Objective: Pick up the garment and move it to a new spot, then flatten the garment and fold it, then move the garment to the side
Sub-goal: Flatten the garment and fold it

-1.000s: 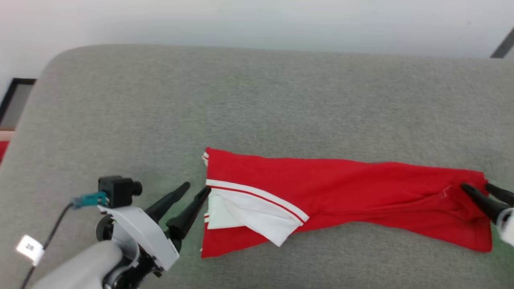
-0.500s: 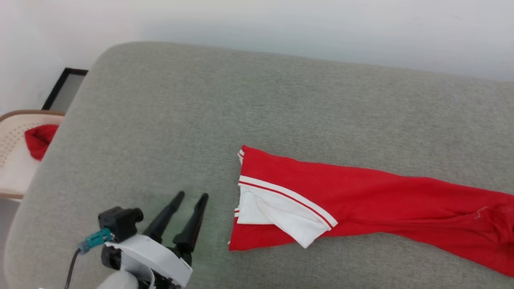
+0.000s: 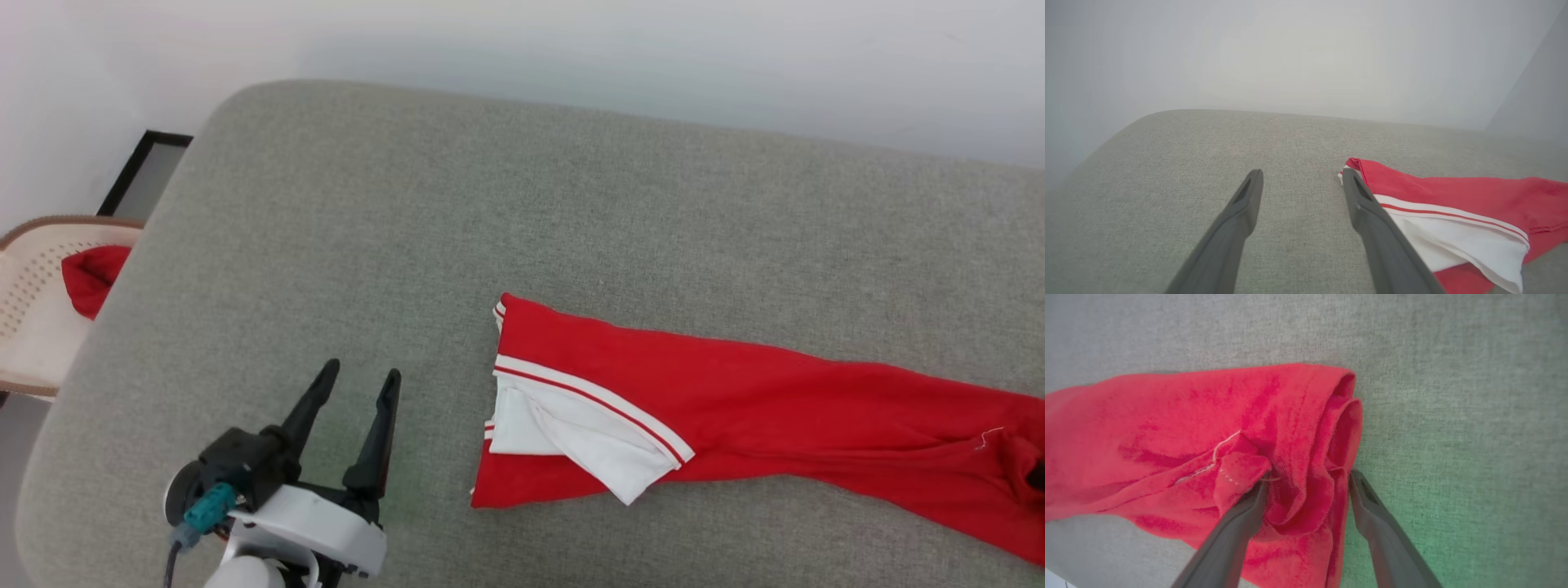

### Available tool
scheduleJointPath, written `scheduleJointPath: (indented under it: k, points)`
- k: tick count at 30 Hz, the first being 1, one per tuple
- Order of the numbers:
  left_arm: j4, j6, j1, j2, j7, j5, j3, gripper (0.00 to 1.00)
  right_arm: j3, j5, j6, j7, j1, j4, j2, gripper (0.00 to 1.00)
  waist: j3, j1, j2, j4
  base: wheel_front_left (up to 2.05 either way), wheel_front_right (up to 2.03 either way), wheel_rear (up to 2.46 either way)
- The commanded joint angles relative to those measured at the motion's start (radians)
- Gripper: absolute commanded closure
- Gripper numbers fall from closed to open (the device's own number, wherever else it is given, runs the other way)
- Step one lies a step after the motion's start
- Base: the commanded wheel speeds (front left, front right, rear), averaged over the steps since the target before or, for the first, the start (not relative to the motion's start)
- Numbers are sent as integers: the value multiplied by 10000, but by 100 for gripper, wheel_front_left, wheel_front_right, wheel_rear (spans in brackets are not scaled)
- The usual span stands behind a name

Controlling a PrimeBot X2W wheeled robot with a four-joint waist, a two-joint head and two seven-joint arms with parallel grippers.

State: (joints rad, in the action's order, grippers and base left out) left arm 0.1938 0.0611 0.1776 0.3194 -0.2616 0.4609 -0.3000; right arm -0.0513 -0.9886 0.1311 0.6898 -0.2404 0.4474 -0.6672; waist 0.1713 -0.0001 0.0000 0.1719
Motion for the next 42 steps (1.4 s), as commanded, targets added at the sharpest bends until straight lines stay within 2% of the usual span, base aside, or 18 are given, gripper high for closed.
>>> scheduleJointPath:
  k: [1,5,6,7,8,11,16,27,35,39,42]
  points:
    - [12,25,-63,-95,-36,-211,145,0,41,172,-7,106,-164,173,193,0,83,1,0,-6,0,0,0]
    - [133,231,-76,-587,-37,-643,666,0,82,932,-7,432,-631,648,758,0,293,1,0,-18,0,0,0]
    - [163,295,-43,-688,-37,-761,760,0,58,1098,-4,554,-701,710,913,22,346,1,0,-19,0,0,0]
    - [230,349,-17,-766,-37,-859,837,0,33,1255,-4,646,-761,774,1096,65,382,1,0,-22,0,0,0]
    - [306,393,-12,-832,-37,-964,895,0,-24,1386,1,791,-778,797,1247,100,412,1,0,-24,0,0,0]
    - [444,522,23,-995,-37,-1253,1109,0,-10,1668,17,1103,-816,734,1604,100,479,1,0,-48,0,0,0]
    - [639,617,-77,-1148,-37,-1579,1479,0,569,1923,11,1050,-833,460,1553,100,463,1,0,-168,0,0,0]
    - [467,688,-300,-1251,-37,-1766,2093,0,2727,2554,-10,298,-1023,327,1000,100,464,1,0,-707,0,0,0]
    - [292,702,-234,-1109,-37,-1863,2089,0,4596,3716,-9,-368,-1160,944,24,100,788,1,0,-1098,0,0,0]
    - [310,704,-174,-1044,-37,-1863,1997,0,4823,3858,-9,-401,-1313,1035,4,100,802,1,0,-1213,0,0,0]
    - [378,704,-220,-1037,-38,-1840,1985,0,4291,3757,-7,-171,-1211,559,273,100,690,1,0,-1272,0,0,0]
